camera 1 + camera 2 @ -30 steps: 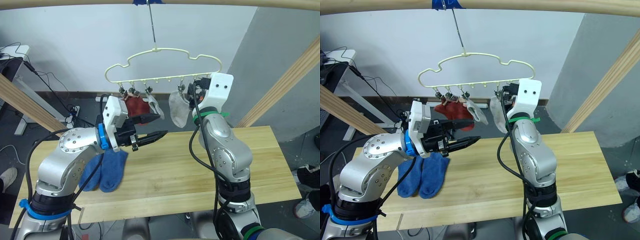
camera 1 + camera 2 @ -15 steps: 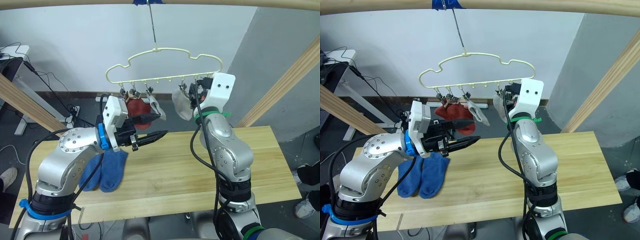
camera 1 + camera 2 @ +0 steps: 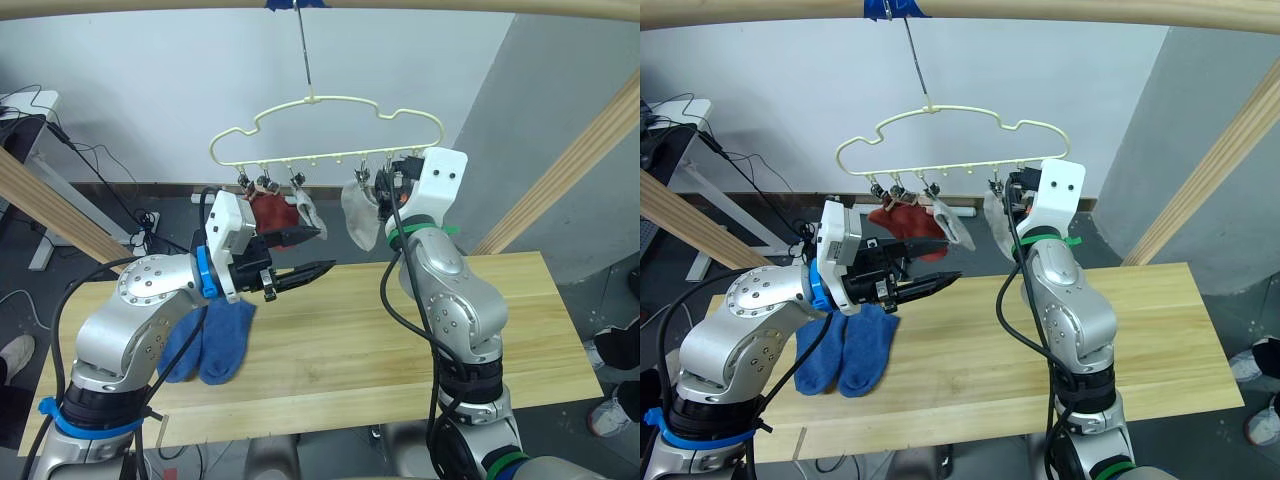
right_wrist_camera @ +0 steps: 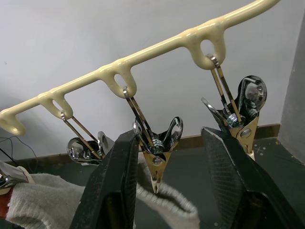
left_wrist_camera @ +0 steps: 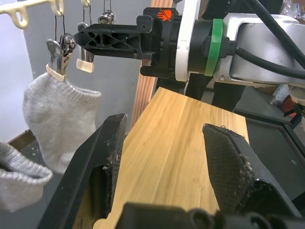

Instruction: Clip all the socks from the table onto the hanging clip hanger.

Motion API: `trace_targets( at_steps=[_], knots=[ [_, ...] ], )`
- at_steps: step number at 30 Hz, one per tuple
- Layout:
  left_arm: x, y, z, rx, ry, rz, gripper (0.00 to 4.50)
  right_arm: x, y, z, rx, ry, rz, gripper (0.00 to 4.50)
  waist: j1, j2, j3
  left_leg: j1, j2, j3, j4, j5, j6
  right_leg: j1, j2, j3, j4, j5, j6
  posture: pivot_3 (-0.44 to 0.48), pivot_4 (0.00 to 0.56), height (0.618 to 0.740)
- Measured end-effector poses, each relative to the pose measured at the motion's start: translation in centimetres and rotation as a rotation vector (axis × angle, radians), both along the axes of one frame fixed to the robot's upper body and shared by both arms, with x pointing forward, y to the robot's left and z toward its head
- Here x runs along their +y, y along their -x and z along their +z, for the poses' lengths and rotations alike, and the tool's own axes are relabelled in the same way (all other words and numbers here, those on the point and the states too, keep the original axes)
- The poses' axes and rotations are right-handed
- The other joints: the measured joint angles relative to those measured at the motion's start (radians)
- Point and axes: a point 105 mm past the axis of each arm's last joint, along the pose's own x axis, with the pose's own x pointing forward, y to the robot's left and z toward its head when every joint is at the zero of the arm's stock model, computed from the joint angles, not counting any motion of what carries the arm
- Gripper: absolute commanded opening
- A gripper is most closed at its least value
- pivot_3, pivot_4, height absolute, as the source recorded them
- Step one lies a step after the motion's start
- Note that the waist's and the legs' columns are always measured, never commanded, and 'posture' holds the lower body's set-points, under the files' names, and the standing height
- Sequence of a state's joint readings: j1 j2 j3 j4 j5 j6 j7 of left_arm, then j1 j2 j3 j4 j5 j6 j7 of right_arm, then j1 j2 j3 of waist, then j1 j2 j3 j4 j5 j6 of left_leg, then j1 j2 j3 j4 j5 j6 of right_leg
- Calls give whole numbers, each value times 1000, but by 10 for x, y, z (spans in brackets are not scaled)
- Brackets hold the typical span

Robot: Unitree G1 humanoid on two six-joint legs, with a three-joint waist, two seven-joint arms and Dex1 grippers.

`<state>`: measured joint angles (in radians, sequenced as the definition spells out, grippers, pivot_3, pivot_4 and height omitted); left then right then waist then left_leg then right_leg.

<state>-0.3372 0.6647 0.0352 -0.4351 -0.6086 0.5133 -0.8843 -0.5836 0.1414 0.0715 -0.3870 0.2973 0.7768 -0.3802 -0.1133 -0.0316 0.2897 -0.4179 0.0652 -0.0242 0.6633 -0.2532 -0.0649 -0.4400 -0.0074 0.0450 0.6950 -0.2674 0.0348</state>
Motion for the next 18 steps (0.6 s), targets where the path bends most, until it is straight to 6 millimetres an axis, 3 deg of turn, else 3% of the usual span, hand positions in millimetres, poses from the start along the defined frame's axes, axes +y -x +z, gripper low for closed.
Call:
trace_targets(
  at_steps=[18],
  knots=[
    [0, 0, 0, 0, 0, -1, 2802, -1, 0, 8, -6, -34, -15, 2101, 0, 0, 0, 0, 0, 0, 0, 0, 0, 0, 0, 0, 0, 0, 0, -179, 249, 740]
  ],
)
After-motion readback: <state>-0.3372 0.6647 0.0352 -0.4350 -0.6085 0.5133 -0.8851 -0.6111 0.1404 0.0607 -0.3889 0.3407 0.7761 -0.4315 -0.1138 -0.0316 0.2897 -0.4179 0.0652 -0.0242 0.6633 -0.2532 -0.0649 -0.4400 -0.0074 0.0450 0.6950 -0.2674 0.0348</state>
